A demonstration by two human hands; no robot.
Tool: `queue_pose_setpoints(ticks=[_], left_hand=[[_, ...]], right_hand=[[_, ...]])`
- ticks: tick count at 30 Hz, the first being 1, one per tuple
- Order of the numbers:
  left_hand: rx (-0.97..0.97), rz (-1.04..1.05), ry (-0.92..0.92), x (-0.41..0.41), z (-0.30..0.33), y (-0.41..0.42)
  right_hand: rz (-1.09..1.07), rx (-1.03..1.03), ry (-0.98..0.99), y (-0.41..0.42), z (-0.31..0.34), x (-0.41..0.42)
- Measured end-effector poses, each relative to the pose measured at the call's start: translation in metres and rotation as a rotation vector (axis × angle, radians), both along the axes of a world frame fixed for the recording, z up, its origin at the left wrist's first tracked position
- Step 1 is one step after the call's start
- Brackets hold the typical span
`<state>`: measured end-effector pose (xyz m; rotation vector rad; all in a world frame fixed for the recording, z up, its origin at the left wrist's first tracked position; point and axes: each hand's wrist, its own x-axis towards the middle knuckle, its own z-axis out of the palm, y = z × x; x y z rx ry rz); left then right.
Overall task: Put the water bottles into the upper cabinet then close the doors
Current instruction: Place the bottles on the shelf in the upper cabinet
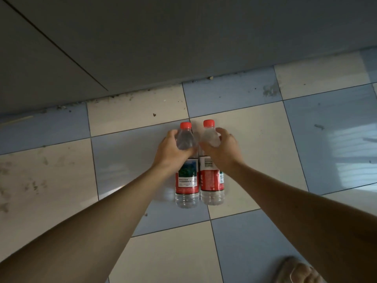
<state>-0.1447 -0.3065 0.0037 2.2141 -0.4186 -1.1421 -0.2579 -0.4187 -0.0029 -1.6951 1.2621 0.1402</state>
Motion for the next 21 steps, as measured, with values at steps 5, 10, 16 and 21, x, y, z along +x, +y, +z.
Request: queue_pose_setpoints(ticks=[5,10,16,21], left_hand=[[-0.080,0.078,0.009,0.001,-0.004,0.011],[-0.164,0.094,-0.053,0.002,0.030,0.036],[-0.279,0.022,-0.232,0.002,0.073,0.047],[-0.414,-0.085,-0.426,-0.001,0.079,0.056]], right_hand=[[-0.074,0.073,-0.052,-0.001,-0.003,0.008],[-0.079,0.023,-0.093,0.012,0.038,-0.011],[-0.017,-0.123,-0.224,0.032,0.094,-0.029],[0.003,-0.260,-0.305,0.037,0.105,-0.032]])
